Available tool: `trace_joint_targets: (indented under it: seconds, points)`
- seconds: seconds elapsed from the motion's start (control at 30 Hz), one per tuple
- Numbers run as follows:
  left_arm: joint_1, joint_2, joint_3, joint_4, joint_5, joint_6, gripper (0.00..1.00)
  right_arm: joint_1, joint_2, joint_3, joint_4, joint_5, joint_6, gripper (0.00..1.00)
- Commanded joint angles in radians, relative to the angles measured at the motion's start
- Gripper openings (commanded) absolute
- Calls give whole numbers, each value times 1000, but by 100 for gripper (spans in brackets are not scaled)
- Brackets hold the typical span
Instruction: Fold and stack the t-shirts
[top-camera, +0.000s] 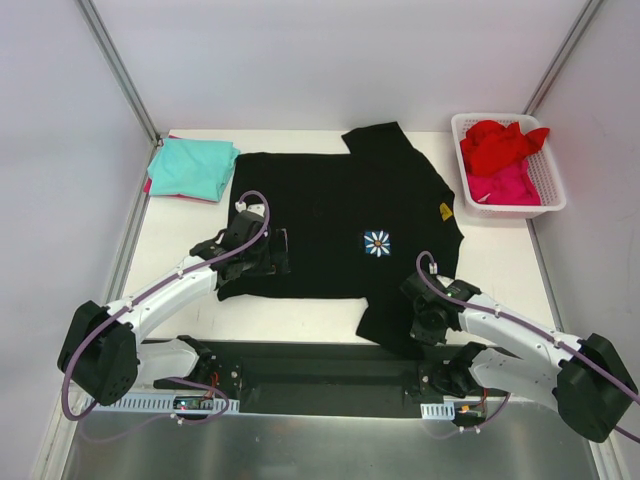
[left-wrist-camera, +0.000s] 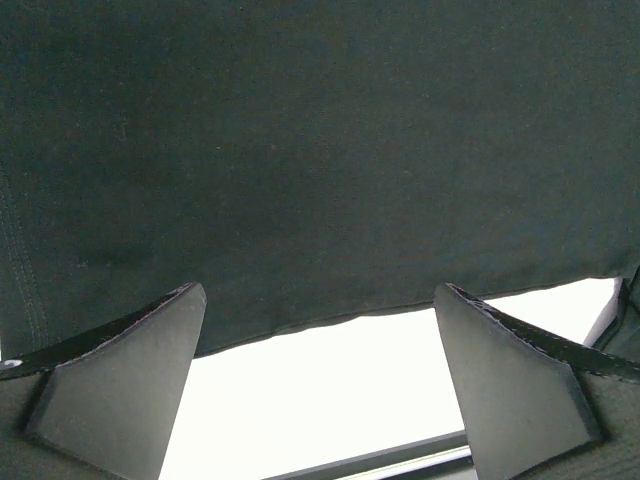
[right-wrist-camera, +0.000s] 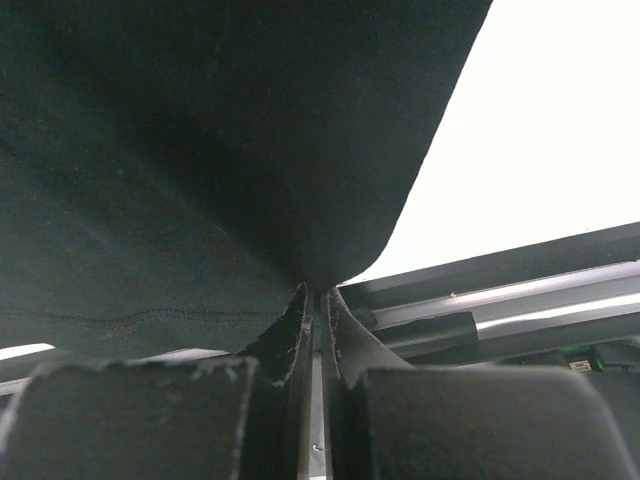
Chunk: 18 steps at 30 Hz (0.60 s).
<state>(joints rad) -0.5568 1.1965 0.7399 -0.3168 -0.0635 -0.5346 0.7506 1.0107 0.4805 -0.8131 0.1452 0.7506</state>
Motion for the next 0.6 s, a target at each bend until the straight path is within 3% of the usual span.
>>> trace_joint_targets:
  seconds: [0.0, 0.37, 0.57]
  points:
    - [-8, -15, 36, -11, -1, -8, 99, 4, 8, 20, 46, 30, 26, 1]
    - [-9, -6, 33, -10, -6, -13, 99, 13, -23, 148, -44, 44, -5, 1]
    - [-17, -9, 39, -11, -4, -16, 99, 10, 38, 194, -28, 73, -33, 1]
